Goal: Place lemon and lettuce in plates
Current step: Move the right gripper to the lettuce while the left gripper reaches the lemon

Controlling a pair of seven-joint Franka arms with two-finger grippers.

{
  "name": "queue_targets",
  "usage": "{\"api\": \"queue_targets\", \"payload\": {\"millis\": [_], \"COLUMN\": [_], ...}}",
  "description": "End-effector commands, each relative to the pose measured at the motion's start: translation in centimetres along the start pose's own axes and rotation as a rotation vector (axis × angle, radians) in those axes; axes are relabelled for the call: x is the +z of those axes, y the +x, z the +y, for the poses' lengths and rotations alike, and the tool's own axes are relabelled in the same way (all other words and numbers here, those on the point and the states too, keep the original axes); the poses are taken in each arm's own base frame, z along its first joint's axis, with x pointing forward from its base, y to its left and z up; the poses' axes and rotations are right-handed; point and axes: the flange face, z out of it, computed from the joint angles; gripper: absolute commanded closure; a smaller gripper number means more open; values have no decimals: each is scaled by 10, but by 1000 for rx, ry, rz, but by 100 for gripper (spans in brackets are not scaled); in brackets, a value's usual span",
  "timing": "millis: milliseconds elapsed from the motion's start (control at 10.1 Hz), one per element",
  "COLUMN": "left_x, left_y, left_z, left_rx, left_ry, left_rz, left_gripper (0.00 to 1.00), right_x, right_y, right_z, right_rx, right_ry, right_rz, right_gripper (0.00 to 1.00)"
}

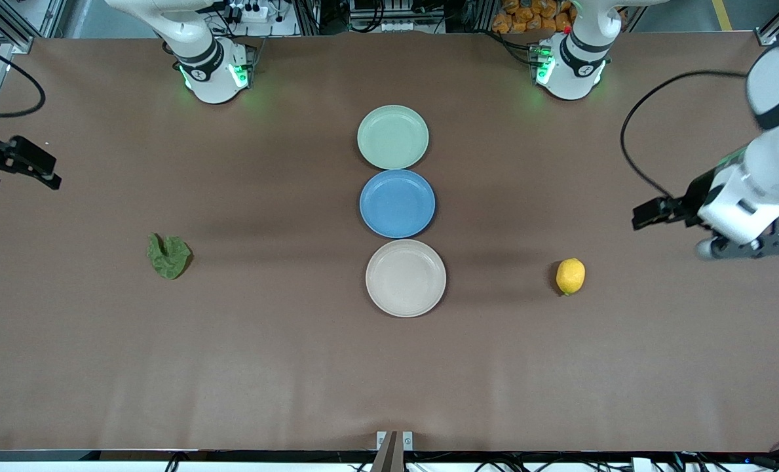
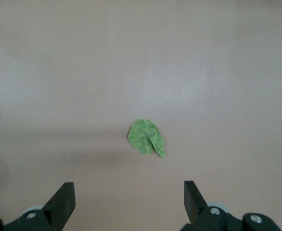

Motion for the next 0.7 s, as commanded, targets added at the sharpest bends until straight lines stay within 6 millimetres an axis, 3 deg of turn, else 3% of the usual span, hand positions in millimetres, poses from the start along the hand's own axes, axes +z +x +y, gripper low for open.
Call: {"api": "queue_targets", "payload": {"millis": [0,298,596], "left_x": [57,136,201], "left_y": [7,27,42], "left_z": [-4,6,4], "left_rx": [49,91,113], "left_ry": [2,30,63], "left_rz": [-10,-4,-14], "left_gripper": [0,0,0], "right_x": [56,130,202], "right_y": [-1,-3,-2], "right_z": [10,12,10], "right_rx": [13,9,6], "right_ry": [16,14,12], "right_rz": [-6,11,-51], "right_gripper": [0,0,0]}}
